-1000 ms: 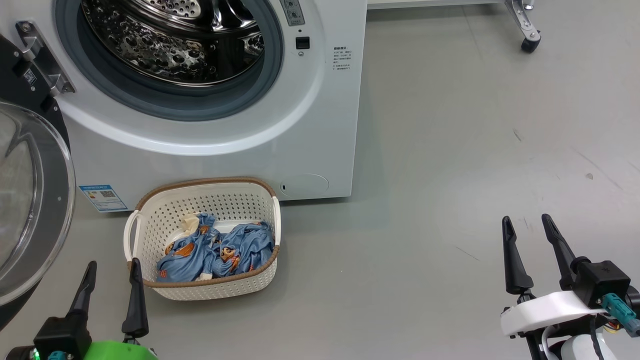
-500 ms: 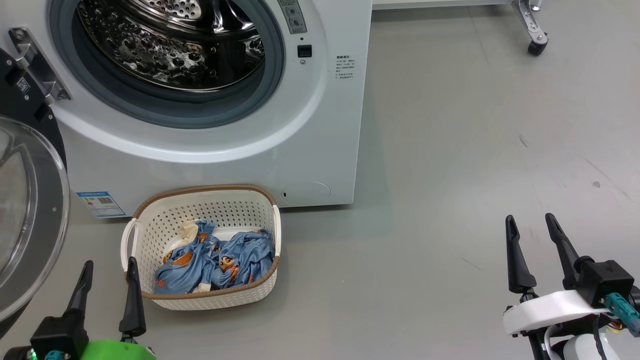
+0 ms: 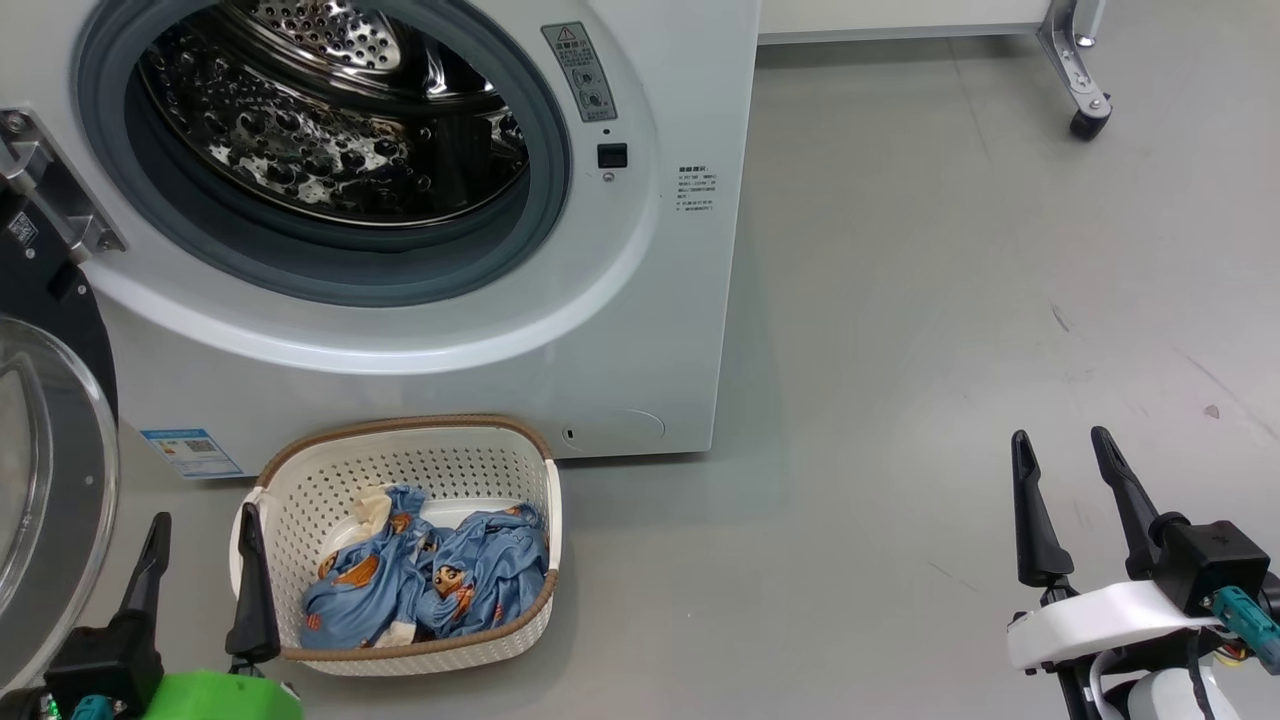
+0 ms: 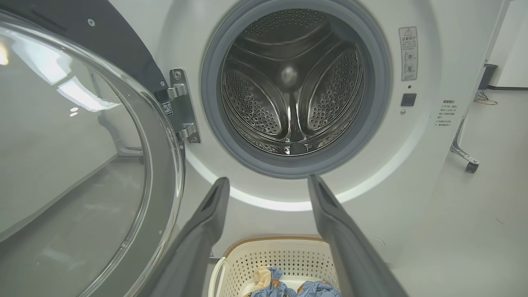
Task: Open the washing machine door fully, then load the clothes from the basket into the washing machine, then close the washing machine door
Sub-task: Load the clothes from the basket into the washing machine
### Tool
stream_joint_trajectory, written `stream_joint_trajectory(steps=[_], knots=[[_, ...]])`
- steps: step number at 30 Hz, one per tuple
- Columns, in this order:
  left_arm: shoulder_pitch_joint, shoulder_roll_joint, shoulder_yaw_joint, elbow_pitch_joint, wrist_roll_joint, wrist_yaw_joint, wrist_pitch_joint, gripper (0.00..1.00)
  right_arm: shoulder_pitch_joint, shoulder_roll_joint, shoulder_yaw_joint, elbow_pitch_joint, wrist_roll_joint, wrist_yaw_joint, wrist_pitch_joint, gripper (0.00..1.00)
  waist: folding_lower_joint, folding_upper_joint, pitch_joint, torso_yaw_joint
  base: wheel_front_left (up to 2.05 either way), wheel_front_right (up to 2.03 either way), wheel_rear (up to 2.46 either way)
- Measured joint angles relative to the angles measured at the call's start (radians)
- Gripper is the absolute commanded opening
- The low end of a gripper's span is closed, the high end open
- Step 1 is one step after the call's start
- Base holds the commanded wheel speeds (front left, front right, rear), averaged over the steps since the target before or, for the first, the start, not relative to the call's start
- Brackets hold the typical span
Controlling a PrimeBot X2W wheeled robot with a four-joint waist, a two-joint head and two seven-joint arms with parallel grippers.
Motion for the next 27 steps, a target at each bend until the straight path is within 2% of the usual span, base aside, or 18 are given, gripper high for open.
stream_joint_trajectory(steps=[12, 27], knots=[[0.0, -0.002, 0.001, 0.001, 0.0, 0.0, 0.0, 1.0, 0.001, 0.001, -0.003, 0.0, 0.0, 0.0, 0.0, 1.0, 0.0, 0.0, 0.007, 0.006, 0.5, -0.5, 0.0], [0.0, -0.005, -0.007, 0.006, 0.0, 0.0, 0.0, 1.0, 0.001, 0.009, -0.007, 0.0, 0.0, 0.001, 0.0, 1.0, 0.0, 0.0, 0.026, 0.006, 0.04, -0.04, 0.0]])
